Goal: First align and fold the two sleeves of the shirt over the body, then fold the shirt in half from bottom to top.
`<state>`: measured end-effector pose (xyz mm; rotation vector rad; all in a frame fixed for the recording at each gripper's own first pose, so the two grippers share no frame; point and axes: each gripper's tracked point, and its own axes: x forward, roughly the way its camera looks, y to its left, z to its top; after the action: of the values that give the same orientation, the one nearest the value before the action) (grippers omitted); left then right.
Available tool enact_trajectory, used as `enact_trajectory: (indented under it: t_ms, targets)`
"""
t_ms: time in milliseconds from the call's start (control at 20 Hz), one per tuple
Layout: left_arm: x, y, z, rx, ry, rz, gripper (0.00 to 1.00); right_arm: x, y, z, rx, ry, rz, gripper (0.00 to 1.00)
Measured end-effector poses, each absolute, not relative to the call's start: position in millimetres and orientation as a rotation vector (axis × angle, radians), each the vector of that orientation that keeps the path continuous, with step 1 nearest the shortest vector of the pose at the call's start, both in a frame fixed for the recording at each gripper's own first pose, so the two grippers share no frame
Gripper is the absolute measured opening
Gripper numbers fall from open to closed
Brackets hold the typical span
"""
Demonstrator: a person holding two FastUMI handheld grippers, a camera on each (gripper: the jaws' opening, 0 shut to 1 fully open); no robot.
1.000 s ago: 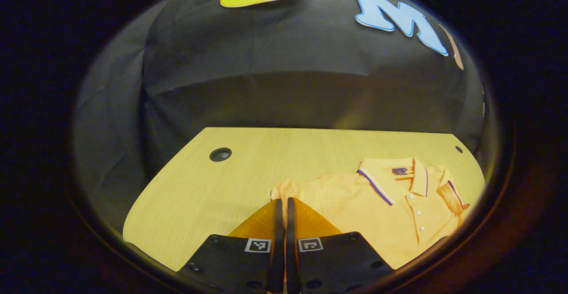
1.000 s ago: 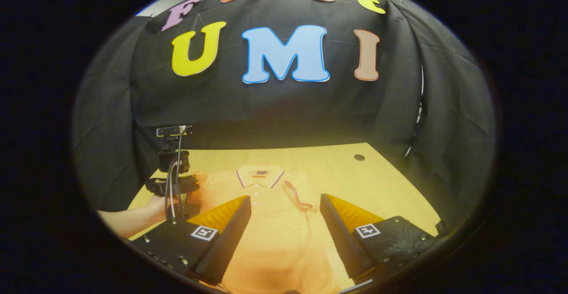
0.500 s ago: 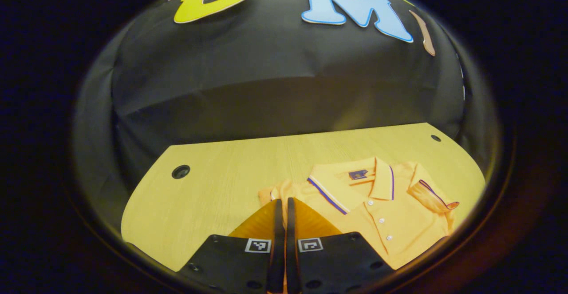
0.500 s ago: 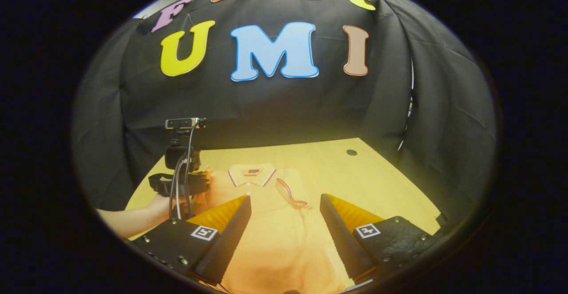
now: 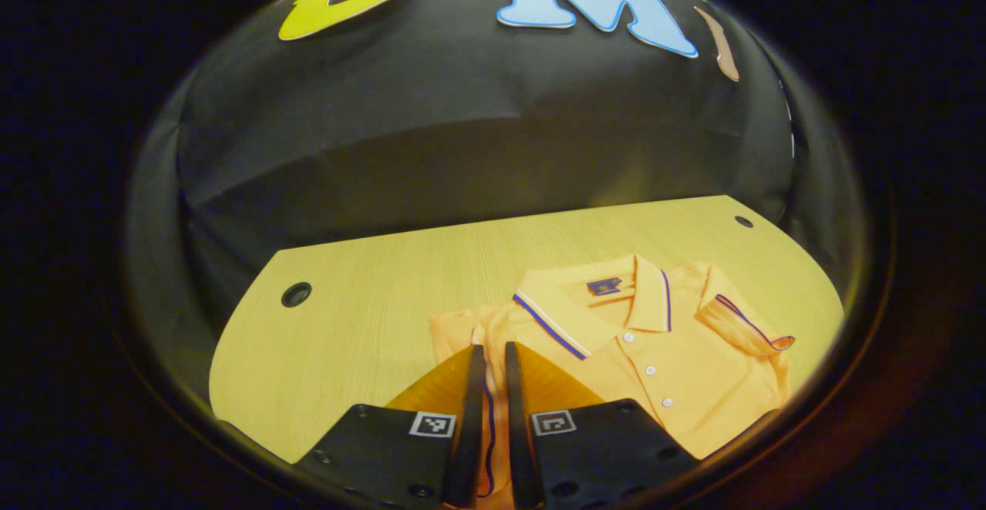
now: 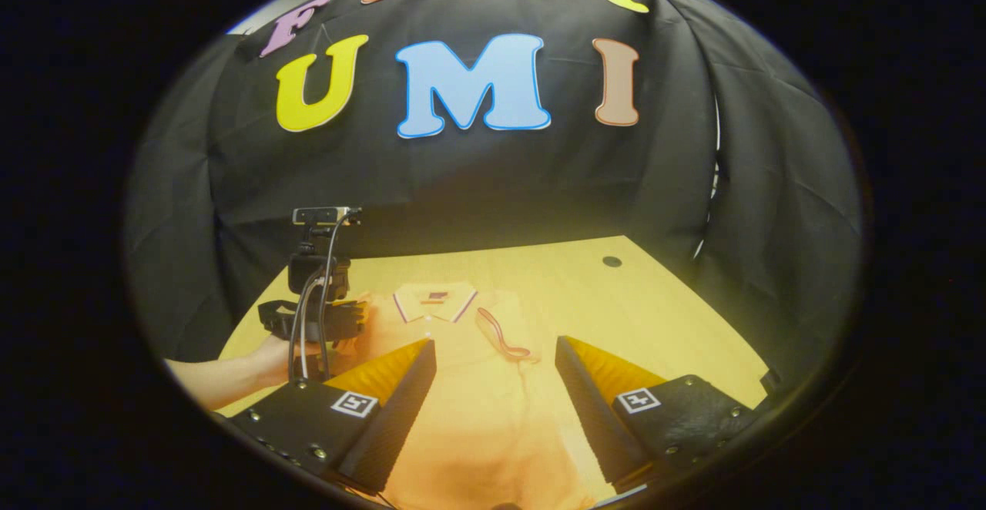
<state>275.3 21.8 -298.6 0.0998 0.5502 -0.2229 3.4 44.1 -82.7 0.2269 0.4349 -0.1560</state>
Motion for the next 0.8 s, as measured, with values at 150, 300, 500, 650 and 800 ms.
enact_trajectory:
  t_ms: [150,300,500,650,800]
  targets:
    - [270,18,-294,0.1,0.538,-0.243,0.31,3,43,-87,0.224,0.435,-0.139,0.97]
    - [257,17,-289,0.1,0.533,-0.227,0.48,-2,39,-89,0.211,0.431,-0.121,0.97]
    - [227,5,-279,0.048,0.532,-0.249,0.55,-11,32,-96,0.2,0.415,-0.099,0.97]
    - [191,-6,-268,0.039,0.52,-0.282,0.68,-22,28,-100,0.222,0.408,-0.095,0.97]
    - [157,-13,-259,0.093,0.489,-0.302,0.85,-37,27,-111,0.243,0.419,-0.088,0.96]
